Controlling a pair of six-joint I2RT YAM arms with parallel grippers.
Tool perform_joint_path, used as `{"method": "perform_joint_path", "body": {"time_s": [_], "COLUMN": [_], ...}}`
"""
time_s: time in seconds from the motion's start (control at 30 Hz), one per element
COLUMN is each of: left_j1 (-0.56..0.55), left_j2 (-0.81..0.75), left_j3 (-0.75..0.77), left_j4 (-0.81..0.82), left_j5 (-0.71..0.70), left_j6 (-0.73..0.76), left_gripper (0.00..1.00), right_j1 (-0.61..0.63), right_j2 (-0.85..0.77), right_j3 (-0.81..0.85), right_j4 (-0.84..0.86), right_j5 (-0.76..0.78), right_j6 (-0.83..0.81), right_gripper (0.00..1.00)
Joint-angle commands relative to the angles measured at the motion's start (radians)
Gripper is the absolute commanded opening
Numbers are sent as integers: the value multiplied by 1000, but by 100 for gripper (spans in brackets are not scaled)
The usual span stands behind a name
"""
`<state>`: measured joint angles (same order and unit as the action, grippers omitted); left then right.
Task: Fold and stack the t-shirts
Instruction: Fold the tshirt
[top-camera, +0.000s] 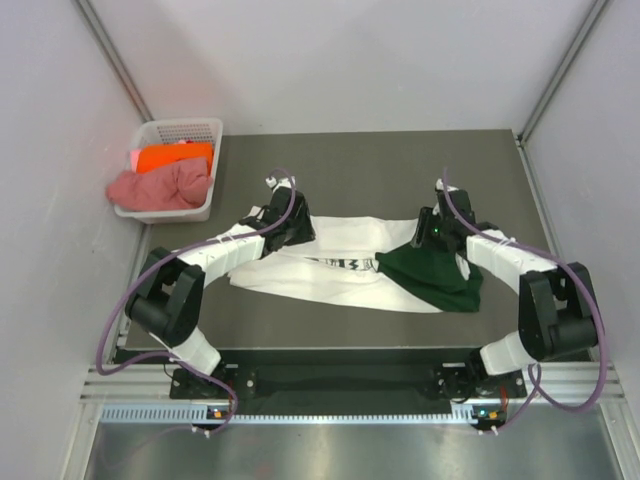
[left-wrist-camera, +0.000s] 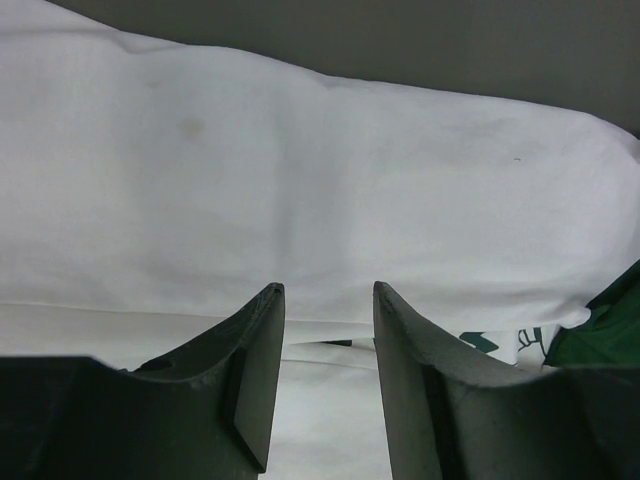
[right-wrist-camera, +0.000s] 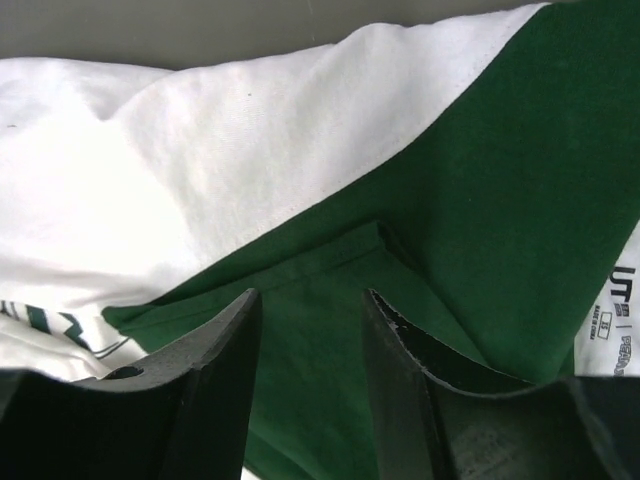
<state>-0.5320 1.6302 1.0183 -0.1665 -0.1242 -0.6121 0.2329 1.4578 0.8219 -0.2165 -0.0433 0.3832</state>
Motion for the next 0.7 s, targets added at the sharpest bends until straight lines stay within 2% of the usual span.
{"method": "perform_joint_path", "body": {"time_s": [0.0,0.2,0.5,0.6,0.67], "left_j1": [0,0,4,6,10], "left_j2": [-16,-43,-92,-116,-124], "left_j3": [13,-1,-73,-87,-87], "left_j4": [31,22,9,7,-2], "left_j5": [-28,-52,-193,-219,-230], "left_j6": [-23,-9,-17,-14,-11], "left_gripper": [45,45,44,44,43], "right_j1": [-9,-7,-7,-6,-4], "right_j2": [47,67,142,171,177], "right_j3": [52,62,108,117,115], "right_j4": [36,35,37,39,37], "right_j5": [17,134,158,160,164], "right_j6": [-27,-36,-43,-41,-43], "right_gripper": [44,45,45,38,29]}}
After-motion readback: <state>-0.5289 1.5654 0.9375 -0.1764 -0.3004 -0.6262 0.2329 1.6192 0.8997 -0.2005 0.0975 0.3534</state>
